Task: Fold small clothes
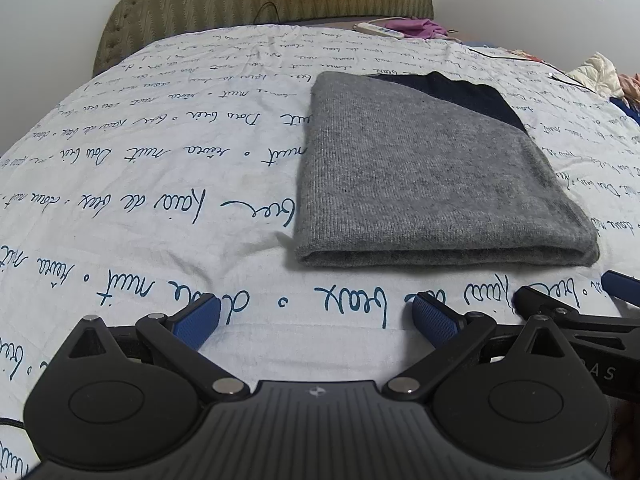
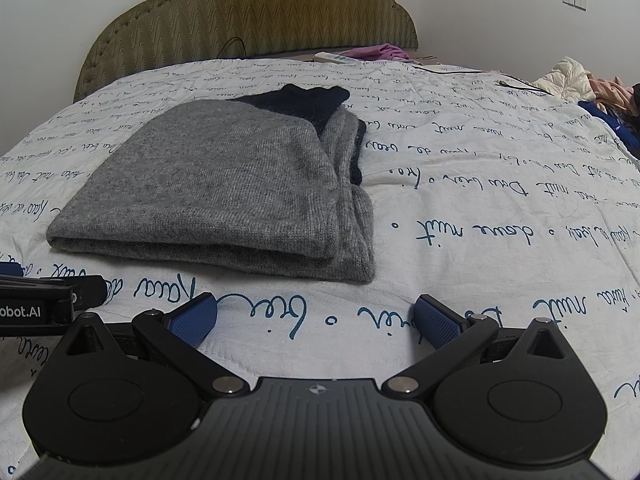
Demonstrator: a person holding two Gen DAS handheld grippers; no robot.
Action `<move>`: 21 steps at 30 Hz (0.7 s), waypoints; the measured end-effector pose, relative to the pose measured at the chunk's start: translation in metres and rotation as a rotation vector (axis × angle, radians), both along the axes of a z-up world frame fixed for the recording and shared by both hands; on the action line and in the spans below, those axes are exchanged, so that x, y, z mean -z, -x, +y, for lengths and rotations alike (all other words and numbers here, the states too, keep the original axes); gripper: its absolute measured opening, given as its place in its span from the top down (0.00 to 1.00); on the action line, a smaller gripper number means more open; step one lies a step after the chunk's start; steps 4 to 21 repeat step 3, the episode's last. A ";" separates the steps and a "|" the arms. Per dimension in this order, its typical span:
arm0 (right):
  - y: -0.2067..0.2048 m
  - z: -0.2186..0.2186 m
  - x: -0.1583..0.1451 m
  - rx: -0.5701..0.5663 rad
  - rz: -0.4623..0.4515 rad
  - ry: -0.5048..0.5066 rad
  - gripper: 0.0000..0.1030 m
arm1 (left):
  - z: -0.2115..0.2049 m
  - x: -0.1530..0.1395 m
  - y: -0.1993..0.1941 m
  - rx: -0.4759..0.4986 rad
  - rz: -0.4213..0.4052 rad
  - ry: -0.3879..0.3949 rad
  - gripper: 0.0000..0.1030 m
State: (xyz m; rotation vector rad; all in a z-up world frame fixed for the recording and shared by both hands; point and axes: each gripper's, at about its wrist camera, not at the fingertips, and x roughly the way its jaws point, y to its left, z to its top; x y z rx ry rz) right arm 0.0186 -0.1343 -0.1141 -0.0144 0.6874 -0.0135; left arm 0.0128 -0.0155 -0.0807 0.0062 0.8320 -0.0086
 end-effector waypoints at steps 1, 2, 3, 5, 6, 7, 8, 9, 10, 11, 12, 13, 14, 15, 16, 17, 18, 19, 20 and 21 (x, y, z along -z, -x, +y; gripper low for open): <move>0.000 0.000 0.000 0.000 0.000 0.000 0.00 | 0.000 0.000 0.000 0.002 0.000 -0.001 0.00; 0.000 0.000 0.000 0.000 0.000 0.000 0.00 | -0.001 0.000 0.001 0.006 -0.002 -0.006 0.00; 0.000 0.000 0.000 0.000 0.000 0.000 0.00 | -0.002 0.000 0.001 0.008 -0.006 -0.011 0.00; 0.000 0.000 0.000 0.000 0.000 0.000 0.00 | -0.002 0.000 0.001 0.008 -0.006 -0.011 0.00; 0.000 0.000 0.000 0.000 0.000 0.000 0.00 | -0.002 0.000 0.001 0.008 -0.006 -0.011 0.00; 0.000 0.000 0.000 0.000 0.000 0.000 0.00 | -0.002 0.000 0.001 0.008 -0.006 -0.011 0.00; 0.000 0.000 0.000 0.000 0.000 0.000 0.00 | -0.002 0.000 0.001 0.008 -0.006 -0.011 0.00; 0.000 0.000 0.000 0.000 0.000 0.000 0.00 | -0.002 0.000 0.001 0.008 -0.006 -0.011 0.00; 0.000 0.000 0.000 0.000 0.000 0.000 0.00 | -0.002 0.000 0.001 0.008 -0.006 -0.011 0.00; 0.000 0.000 0.000 0.000 0.000 0.000 0.00 | -0.002 0.000 0.001 0.008 -0.006 -0.011 0.00; 0.000 0.000 0.000 0.000 0.000 0.000 0.00 | -0.002 0.000 0.001 0.008 -0.006 -0.011 0.00; 0.000 0.000 0.000 0.000 0.000 0.000 0.00 | -0.002 0.000 0.001 0.008 -0.006 -0.011 0.00; 0.000 0.000 0.000 0.000 0.000 0.000 0.00 | -0.002 0.000 0.001 0.008 -0.006 -0.011 0.00; 0.000 0.000 0.000 0.000 0.000 0.000 0.00 | -0.002 0.000 0.001 0.008 -0.006 -0.011 0.00; 0.000 0.000 0.000 0.000 0.000 0.000 0.00 | -0.002 0.000 0.001 0.008 -0.006 -0.011 0.00; 0.000 0.000 0.000 0.000 0.000 0.000 0.00 | -0.002 0.000 0.001 0.008 -0.006 -0.011 0.00; 0.000 0.000 0.000 0.000 0.000 0.000 0.00 | -0.002 0.000 0.001 0.008 -0.006 -0.011 0.00; 0.000 0.000 0.000 0.000 0.000 0.000 0.00 | -0.002 0.000 0.001 0.008 -0.006 -0.011 0.00; 0.000 0.000 0.000 0.000 0.000 0.000 0.00 | -0.002 0.000 0.001 0.008 -0.006 -0.011 0.00; 0.000 0.000 0.000 0.000 0.000 0.000 0.00 | -0.002 0.000 0.001 0.008 -0.006 -0.011 0.00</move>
